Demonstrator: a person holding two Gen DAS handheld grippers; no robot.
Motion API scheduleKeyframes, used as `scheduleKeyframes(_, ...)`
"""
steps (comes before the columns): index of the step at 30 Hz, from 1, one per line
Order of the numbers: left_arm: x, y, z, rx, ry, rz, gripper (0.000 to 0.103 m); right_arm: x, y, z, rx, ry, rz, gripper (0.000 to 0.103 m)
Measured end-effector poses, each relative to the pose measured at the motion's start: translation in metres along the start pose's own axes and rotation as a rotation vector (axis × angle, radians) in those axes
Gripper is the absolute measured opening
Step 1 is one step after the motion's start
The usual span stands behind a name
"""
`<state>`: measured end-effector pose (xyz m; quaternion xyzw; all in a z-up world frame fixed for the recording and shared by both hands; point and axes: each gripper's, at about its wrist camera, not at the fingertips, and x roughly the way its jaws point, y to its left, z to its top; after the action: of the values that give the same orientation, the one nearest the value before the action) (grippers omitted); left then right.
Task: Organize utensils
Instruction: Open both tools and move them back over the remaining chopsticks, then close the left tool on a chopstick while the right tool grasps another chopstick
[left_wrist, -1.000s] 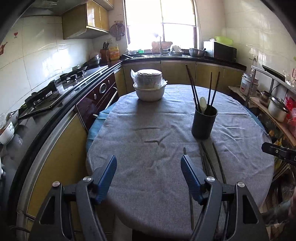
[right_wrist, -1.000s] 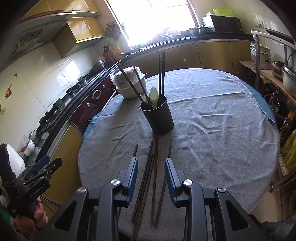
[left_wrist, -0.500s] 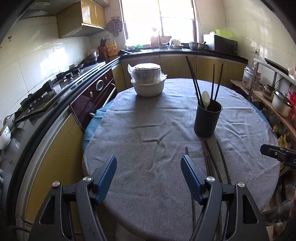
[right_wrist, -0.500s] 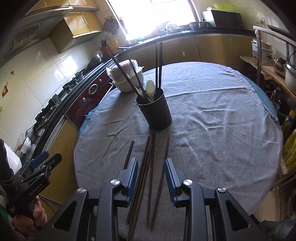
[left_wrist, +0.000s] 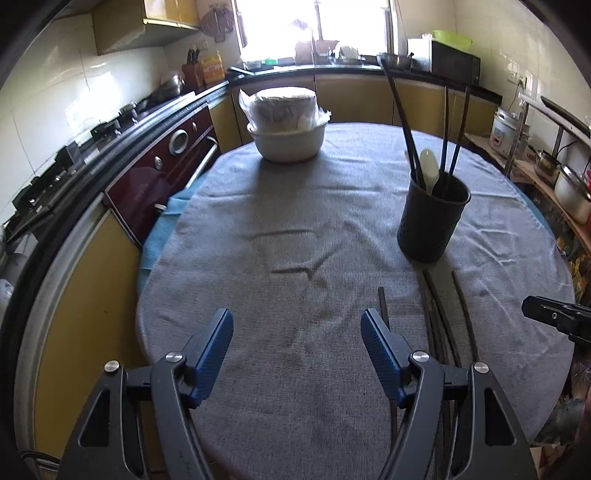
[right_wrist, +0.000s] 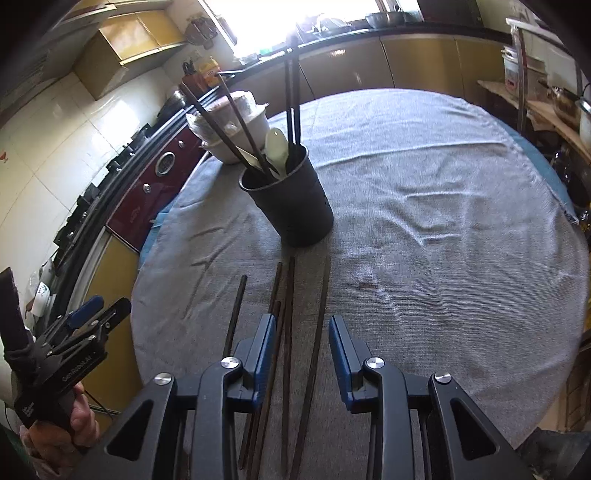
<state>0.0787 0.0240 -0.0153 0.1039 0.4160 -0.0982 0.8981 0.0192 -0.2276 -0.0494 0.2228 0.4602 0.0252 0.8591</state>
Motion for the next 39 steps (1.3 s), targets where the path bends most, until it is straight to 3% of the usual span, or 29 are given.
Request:
scheduleKeyframes(10, 0.045, -0.006, -0.007, -0.008, 0.124, -0.080, 0.072, 0.038, -0.009, 0.006, 0.047, 0.041, 0.014, 0.032)
scheduleKeyframes(17, 0.065, -0.014, -0.004, -0.031, 0.189, -0.146, 0.072, 0.067, -0.005, 0.020, 0.026, 0.075, -0.043, 0.032)
scheduleKeyframes(25, 0.089, -0.023, 0.001, -0.054, 0.272, -0.153, 0.072, 0.092, 0.009, 0.033, -0.009, 0.148, -0.139, 0.032)
scheduleKeyframes(31, 0.097, -0.028, 0.002, -0.057, 0.294, -0.157, 0.072, 0.112, 0.011, 0.028, 0.005, 0.216, -0.165, 0.032)
scheduleKeyframes(36, 0.106, -0.032, 0.004, -0.074, 0.318, -0.169, 0.072, 0.115, 0.011, 0.026, 0.006, 0.201, -0.163, 0.031)
scheduleKeyframes(39, 0.111, -0.036, 0.007, -0.072, 0.326, -0.170, 0.072, 0.114, 0.006, 0.025, 0.015, 0.197, -0.170, 0.023)
